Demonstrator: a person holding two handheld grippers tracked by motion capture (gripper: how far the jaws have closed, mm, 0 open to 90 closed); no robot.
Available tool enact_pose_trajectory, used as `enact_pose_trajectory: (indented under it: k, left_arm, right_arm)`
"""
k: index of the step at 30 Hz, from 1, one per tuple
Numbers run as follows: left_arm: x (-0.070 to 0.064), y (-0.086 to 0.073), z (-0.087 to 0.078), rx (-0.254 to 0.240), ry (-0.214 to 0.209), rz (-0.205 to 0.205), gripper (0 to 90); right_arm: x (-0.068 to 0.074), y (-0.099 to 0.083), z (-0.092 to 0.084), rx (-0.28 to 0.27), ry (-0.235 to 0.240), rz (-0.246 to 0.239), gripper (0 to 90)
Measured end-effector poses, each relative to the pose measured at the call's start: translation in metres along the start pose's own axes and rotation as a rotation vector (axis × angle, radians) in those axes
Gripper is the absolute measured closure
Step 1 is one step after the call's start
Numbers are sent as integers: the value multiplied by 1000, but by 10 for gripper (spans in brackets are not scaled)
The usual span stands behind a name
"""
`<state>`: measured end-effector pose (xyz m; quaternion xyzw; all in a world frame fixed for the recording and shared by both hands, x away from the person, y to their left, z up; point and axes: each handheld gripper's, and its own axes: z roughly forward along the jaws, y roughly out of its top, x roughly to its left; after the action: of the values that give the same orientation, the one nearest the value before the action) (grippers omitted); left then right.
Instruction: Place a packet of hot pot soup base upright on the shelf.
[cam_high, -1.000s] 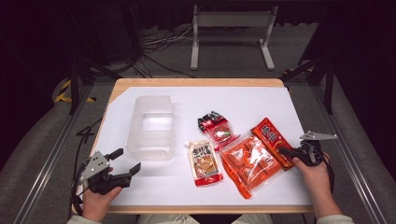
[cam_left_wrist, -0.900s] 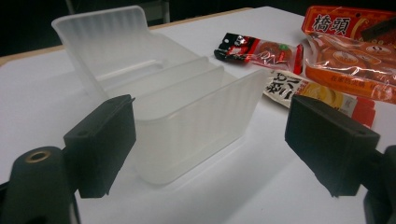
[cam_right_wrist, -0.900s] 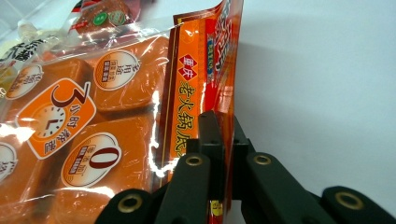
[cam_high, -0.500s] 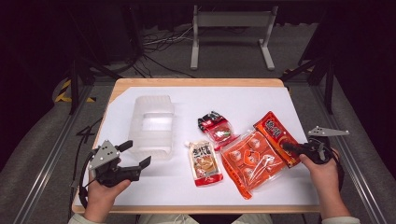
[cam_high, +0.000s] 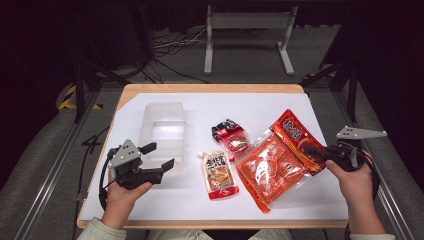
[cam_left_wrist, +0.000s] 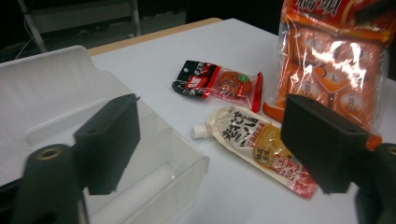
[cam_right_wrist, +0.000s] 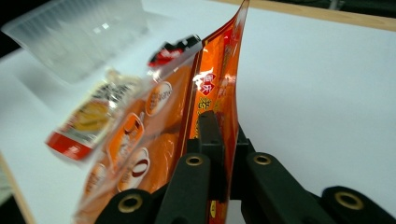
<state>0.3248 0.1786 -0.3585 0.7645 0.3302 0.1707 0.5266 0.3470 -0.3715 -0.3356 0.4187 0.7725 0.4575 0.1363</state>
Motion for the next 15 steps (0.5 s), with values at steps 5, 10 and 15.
enact_pose_trajectory:
  k: [5, 10, 15]
  left_arm:
    - [-4, -1, 2, -9, 4, 43, 243]
    - [-4, -2, 1, -24, 15, 43, 230]
    - [-3, -5, 2, -32, 37, 39, 236]
  right_arm:
    - [9, 9, -4, -15, 28, -14, 900]
    - [19, 19, -9, -38, 73, -32, 900]
    - [33, 28, -12, -47, 125, -58, 900]
